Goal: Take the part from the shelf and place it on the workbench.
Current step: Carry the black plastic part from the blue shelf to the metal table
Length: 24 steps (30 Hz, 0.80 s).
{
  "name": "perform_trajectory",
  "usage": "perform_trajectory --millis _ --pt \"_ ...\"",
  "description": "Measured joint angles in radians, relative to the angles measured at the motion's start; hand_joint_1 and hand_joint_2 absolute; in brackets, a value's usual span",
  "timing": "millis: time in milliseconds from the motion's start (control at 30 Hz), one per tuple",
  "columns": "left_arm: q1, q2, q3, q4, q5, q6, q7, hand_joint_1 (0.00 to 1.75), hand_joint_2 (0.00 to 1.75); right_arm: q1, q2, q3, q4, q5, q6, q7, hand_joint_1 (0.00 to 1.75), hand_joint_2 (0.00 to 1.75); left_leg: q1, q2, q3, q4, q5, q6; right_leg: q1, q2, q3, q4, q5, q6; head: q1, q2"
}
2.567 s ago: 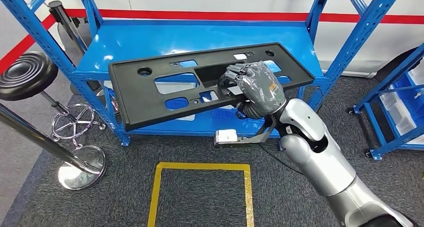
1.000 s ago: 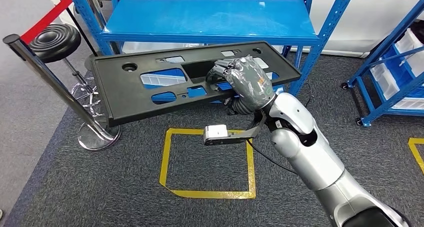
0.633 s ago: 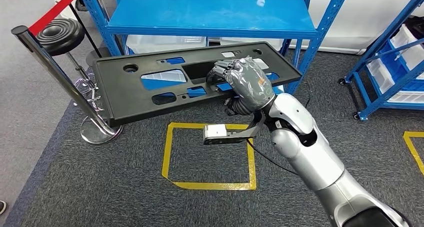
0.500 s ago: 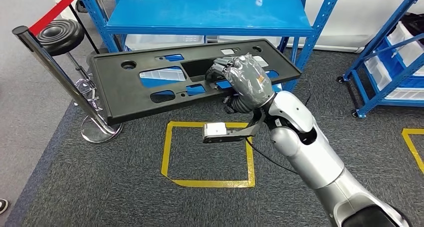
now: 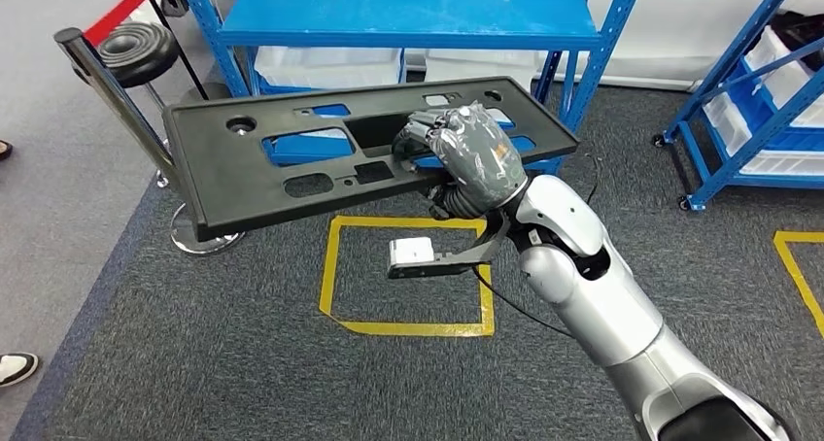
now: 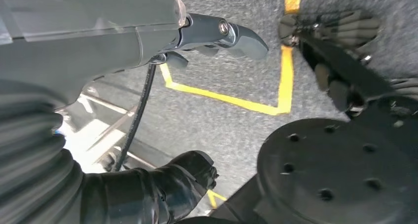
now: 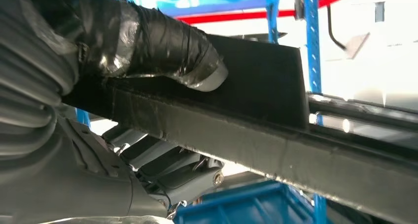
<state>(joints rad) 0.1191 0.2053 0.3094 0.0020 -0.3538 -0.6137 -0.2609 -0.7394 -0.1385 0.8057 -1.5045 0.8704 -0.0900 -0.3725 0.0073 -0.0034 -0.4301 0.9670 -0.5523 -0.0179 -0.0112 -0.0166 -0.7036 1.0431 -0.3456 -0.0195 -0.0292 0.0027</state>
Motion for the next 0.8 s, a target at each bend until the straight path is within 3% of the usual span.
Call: perform_trajectory --millis 33,67,100,133,167,200,233,300,333,367,433,467,533,567,633,700,733,767,800 --pt "-0.001 0.000 0.000 0.000 -0.002 0.000 0.000 0.00 1.75 -0.001 0.000 0.000 0.001 0.000 0.000 0.000 1.75 1.75 0.001 0.002 -0.010 0.002 0.014 0.007 -0.001 0.002 -0.004 -0.003 0.001 0.005 0.000 0.000" --pt "-0.002 0.000 0.000 0.000 -0.004 0.000 0.000 0.00 1.75 -0.002 0.001 0.000 0.002 0.000 0.001 0.000 1.75 1.75 0.003 0.004 -0.021 -0.001 0.026 0.017 -0.001 0.005 -0.012 0.005 -0.019 0.010 0.000 0.000" --pt "-0.003 0.001 0.000 0.000 -0.006 0.000 0.000 0.00 1.75 -0.002 0.001 0.000 0.004 0.000 0.002 0.000 1.75 1.75 0.005 0.007 -0.035 -0.002 0.041 0.026 -0.001 0.008 -0.021 0.033 -0.063 0.014 0.001 0.000" --pt "-0.004 0.001 0.000 0.000 -0.009 0.000 0.000 0.00 1.75 -0.003 0.001 0.001 0.005 0.000 0.002 0.000 1.75 1.75 0.006 0.010 -0.051 0.000 0.054 0.033 -0.002 0.010 -0.031 0.081 -0.125 0.016 0.001 0.000" --pt "-0.004 0.001 0.000 0.000 -0.012 0.000 0.000 0.00 1.75 -0.003 0.001 0.001 0.006 0.000 0.003 0.000 1.75 1.75 0.005 0.011 -0.069 0.004 0.067 0.038 -0.003 0.011 -0.040 0.144 -0.182 0.018 0.002 0.000" --pt "-0.004 0.001 0.000 0.000 -0.014 0.000 0.000 0.00 1.75 -0.003 0.000 0.001 0.007 0.000 0.003 0.000 1.75 1.75 0.004 0.012 -0.089 0.011 0.079 0.040 -0.003 0.011 -0.045 0.212 -0.218 0.019 0.002 0.000" --pt "-0.004 0.001 0.000 0.000 -0.016 0.000 0.000 0.00 1.75 -0.003 0.000 0.001 0.008 0.000 0.003 0.000 1.75 1.75 0.004 0.012 -0.110 0.019 0.089 0.040 -0.002 0.012 -0.045 0.266 -0.222 0.020 0.002 0.000" --pt "-0.004 0.001 0.000 0.000 -0.020 0.000 -0.001 0.00 1.75 -0.003 0.001 0.002 0.009 0.000 0.003 0.000 1.75 1.75 0.003 0.013 -0.154 0.037 0.106 0.038 -0.002 0.012 -0.011 0.297 -0.168 0.018 0.002 0.000" --pt "-0.004 0.000 0.000 0.000 -0.022 0.000 -0.001 0.00 1.75 -0.003 0.001 0.002 0.010 0.000 0.003 0.000 1.75 1.75 0.003 0.013 -0.175 0.046 0.114 0.035 -0.002 0.012 0.029 0.264 -0.143 0.015 0.002 0.000" --pt "-0.004 0.000 0.000 0.000 -0.024 0.000 -0.002 0.00 1.75 -0.003 0.002 0.002 0.009 0.000 0.003 0.000 1.75 1.75 0.002 0.013 -0.192 0.055 0.120 0.031 0.000 0.012 0.086 0.198 -0.146 0.011 0.002 0.000" --pt "-0.003 0.000 0.000 0.000 -0.029 0.001 -0.003 0.00 1.75 -0.003 0.005 0.002 0.007 0.000 0.003 0.001 1.75 1.75 -0.001 0.012 -0.210 0.065 0.135 0.021 0.004 0.012 0.192 0.050 -0.196 0.004 0.001 0.000" --pt "-0.003 0.000 0.000 0.000 -0.031 0.001 -0.003 0.00 1.75 -0.004 0.007 0.002 0.006 0.000 0.003 0.001 1.75 1.75 -0.002 0.011 -0.214 0.065 0.144 0.015 0.008 0.012 0.219 0.003 -0.218 0.002 0.001 0.000" --pt "-0.002 0.001 0.000 0.000 -0.035 0.002 -0.003 0.00 1.75 -0.004 0.009 0.003 0.006 0.000 0.003 0.001 1.75 1.75 0.001 0.011 -0.219 0.063 0.158 0.004 0.007 0.010 0.216 -0.019 -0.212 -0.007 0.002 0.000" --pt "-0.001 0.001 0.000 0.000 -0.036 0.002 -0.003 0.00 1.75 -0.005 0.009 0.003 0.006 0.000 0.004 0.001 1.75 1.75 0.003 0.010 -0.225 0.070 0.148 -0.002 0.006 0.008 0.208 -0.021 -0.203 -0.014 0.001 0.000" --pt "-0.001 0.001 0.000 0.000 -0.037 0.002 -0.003 0.00 1.75 -0.005 0.012 0.003 0.006 0.000 0.004 0.001 1.75 1.75 0.006 0.009 -0.251 0.136 0.077 -0.011 0.002 0.004 0.189 -0.025 -0.183 -0.027 0.001 0.000" --pt "-0.001 0.001 0.000 0.000 -0.039 0.003 -0.003 0.00 1.75 -0.005 0.014 0.003 0.006 0.000 0.005 0.001 1.75 1.75 0.007 0.008 -0.285 0.256 -0.003 -0.019 0.004 0.003 0.168 -0.023 -0.167 -0.032 0.001 0.000" --pt "-0.001 0.001 0.000 0.000 -0.040 0.003 -0.003 0.00 1.75 -0.004 0.014 0.004 0.007 0.000 0.006 0.001 1.75 1.75 0.007 0.009 -0.295 0.306 -0.015 -0.021 0.006 0.001 0.158 -0.021 -0.160 -0.032 0.001 0.000" --pt "-0.001 0.001 0.000 0.000 -0.042 0.003 -0.003 0.00 1.75 -0.004 0.015 0.004 0.007 -0.001 0.007 0.001 1.75 1.75 0.007 0.009 -0.292 0.330 -0.005 -0.022 0.007 -0.002 0.149 -0.017 -0.154 -0.032 0.001 0.000" --pt "-0.001 0.001 0.000 0.000 -0.046 0.003 -0.004 0.00 1.75 -0.003 0.016 0.004 0.007 -0.001 0.009 0.001 1.75 1.75 0.006 0.010 -0.271 0.315 0.020 -0.020 0.008 -0.006 0.141 -0.014 -0.150 -0.032 0.001 0.000"
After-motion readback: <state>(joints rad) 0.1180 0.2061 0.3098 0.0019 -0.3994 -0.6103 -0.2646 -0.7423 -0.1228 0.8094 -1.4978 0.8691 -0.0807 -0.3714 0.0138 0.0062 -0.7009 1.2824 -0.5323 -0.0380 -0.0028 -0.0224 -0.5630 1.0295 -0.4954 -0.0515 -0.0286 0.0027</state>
